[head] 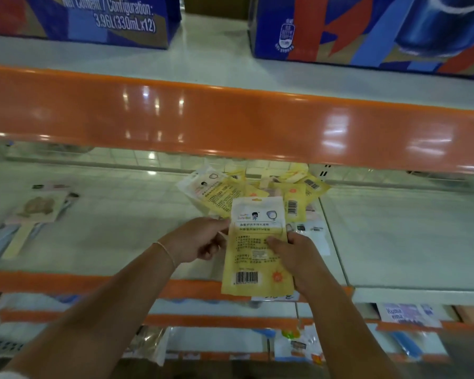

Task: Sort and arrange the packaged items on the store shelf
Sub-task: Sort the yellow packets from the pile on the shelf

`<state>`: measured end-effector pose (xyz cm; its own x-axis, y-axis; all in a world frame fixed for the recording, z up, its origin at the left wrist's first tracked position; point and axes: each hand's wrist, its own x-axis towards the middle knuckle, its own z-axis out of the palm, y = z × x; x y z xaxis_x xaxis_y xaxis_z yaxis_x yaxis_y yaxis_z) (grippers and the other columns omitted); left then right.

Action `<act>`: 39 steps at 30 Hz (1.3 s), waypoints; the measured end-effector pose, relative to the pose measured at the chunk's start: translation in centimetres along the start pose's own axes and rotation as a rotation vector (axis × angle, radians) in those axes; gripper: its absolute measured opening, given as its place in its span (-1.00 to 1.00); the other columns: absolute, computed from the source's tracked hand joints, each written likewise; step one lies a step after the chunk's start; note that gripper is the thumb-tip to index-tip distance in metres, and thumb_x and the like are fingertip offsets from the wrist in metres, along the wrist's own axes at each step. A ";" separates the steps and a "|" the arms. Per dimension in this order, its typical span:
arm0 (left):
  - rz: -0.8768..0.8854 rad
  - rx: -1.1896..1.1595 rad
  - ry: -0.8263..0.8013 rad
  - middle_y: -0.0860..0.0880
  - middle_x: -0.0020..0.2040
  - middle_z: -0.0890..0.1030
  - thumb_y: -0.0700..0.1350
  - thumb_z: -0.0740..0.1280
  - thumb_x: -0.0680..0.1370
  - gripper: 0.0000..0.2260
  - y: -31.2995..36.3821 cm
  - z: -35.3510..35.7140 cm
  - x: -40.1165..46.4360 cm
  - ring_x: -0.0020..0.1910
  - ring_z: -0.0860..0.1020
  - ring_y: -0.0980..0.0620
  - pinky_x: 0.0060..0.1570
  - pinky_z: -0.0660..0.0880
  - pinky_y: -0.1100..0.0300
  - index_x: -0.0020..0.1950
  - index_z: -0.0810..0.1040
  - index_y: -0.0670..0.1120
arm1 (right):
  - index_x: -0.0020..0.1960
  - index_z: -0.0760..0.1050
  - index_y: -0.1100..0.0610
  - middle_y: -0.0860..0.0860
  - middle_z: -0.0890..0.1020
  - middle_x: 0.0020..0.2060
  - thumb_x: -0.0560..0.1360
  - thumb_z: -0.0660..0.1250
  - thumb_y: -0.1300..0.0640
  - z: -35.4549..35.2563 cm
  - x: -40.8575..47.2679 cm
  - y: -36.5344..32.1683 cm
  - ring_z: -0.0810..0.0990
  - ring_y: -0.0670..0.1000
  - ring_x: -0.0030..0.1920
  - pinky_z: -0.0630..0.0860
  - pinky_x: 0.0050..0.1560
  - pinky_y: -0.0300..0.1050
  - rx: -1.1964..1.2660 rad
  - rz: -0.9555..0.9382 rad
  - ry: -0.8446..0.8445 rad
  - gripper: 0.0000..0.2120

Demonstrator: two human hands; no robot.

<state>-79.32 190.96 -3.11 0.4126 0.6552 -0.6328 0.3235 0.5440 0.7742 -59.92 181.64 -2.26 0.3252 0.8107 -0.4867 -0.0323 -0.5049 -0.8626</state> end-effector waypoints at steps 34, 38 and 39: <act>0.465 0.763 0.299 -0.01 -0.42 0.30 0.08 0.14 0.65 -0.60 3.1 22.5 4.2 -0.44 0.30 0.06 -0.38 0.21 0.15 -0.35 0.29 -0.04 | -0.08 0.63 0.15 0.08 0.72 -0.23 0.57 0.33 0.14 -27.1 6.1 1.2 0.72 0.13 -0.22 0.66 -0.24 0.01 -0.239 -0.159 0.211 -0.87; 0.482 0.769 0.334 0.00 -0.43 0.31 0.05 0.16 0.64 -0.61 2.9 22.7 4.4 -0.44 0.30 0.07 -0.39 0.20 0.15 -0.37 0.27 -0.01 | -0.07 0.62 0.09 0.01 0.72 -0.21 0.55 0.36 0.10 -27.5 7.3 1.5 0.70 0.05 -0.22 0.64 -0.22 -0.06 -0.345 -0.196 0.234 -0.90; 0.487 0.767 0.345 0.01 -0.43 0.30 0.05 0.16 0.64 -0.61 2.8 22.7 4.3 -0.44 0.30 0.07 -0.39 0.20 0.15 -0.37 0.27 -0.01 | -0.06 0.62 0.08 0.00 0.71 -0.20 0.54 0.37 0.07 -27.5 7.6 1.6 0.69 0.03 -0.22 0.62 -0.22 -0.07 -0.378 -0.208 0.249 -0.91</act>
<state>-57.30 183.46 -3.37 0.4149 0.9025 -0.1155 0.7011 -0.2362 0.6728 -31.48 178.82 -3.57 0.5061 0.8334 -0.2223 0.3870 -0.4497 -0.8050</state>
